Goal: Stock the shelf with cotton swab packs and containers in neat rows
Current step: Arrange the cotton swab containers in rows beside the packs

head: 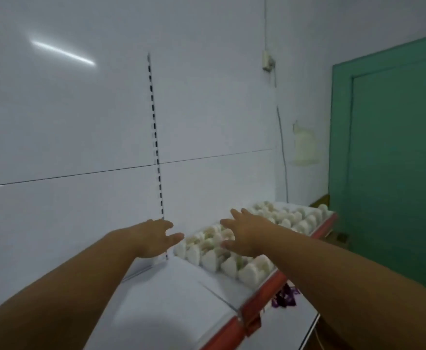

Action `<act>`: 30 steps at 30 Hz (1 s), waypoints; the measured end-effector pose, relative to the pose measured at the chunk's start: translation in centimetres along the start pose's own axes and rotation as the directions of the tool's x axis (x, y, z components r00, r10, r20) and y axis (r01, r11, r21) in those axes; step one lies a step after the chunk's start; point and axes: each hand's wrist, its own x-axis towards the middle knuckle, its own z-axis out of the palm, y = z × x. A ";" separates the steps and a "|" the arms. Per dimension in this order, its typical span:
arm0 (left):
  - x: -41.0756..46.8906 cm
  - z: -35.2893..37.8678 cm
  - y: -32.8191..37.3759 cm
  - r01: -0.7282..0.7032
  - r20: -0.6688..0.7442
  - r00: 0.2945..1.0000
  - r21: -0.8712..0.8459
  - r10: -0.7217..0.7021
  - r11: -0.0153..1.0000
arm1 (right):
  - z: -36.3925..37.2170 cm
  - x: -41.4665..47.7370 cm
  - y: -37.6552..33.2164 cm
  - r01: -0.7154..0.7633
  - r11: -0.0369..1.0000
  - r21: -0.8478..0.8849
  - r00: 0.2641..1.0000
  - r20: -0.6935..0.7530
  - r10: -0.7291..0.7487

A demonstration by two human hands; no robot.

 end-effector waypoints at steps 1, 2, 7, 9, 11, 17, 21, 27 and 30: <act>1.2 0.1 2.9 -0.041 -0.027 0.999 -0.011 0.040 0.999 | 0.3 -0.9 3.1 -0.036 0.999 0.007 0.999 0.005 0.036; 2.3 0.2 5.8 -0.078 -0.052 0.996 -0.014 0.077 0.997 | 0.8 -2.0 6.2 -0.058 0.998 0.005 0.998 0.002 0.058; 8.0 1.6 16.7 -0.148 -0.076 0.986 0.013 0.148 0.989 | 2.6 -6.5 19.4 -0.149 0.989 -0.014 0.989 0.007 0.149; 10.1 2.3 19.4 -0.166 -0.039 0.985 0.021 0.167 0.986 | 3.3 -7.6 23.0 -0.176 0.982 0.063 0.984 -0.014 0.177; 12.0 2.7 21.5 -0.188 0.020 0.982 0.010 0.188 0.982 | 4.5 -8.2 25.7 -0.188 0.966 0.177 0.979 -0.049 0.199; 20.2 3.1 26.0 -0.204 0.080 0.976 0.009 0.203 0.979 | 8.4 -6.9 31.1 -0.101 0.986 0.135 0.992 -0.066 0.111; 27.5 4.0 29.2 -0.254 0.120 0.960 0.001 0.252 0.967 | 9.6 -3.4 35.0 -0.069 0.984 0.164 0.991 -0.102 0.086; 37.9 4.6 33.3 -0.332 0.130 0.933 -0.041 0.334 0.943 | 9.5 4.5 42.2 -0.080 0.989 0.124 0.996 -0.036 0.085; 42.2 4.5 33.9 -0.338 0.063 0.935 -0.132 0.349 0.932 | 9.6 8.7 44.8 -0.083 0.987 0.138 0.996 -0.004 0.085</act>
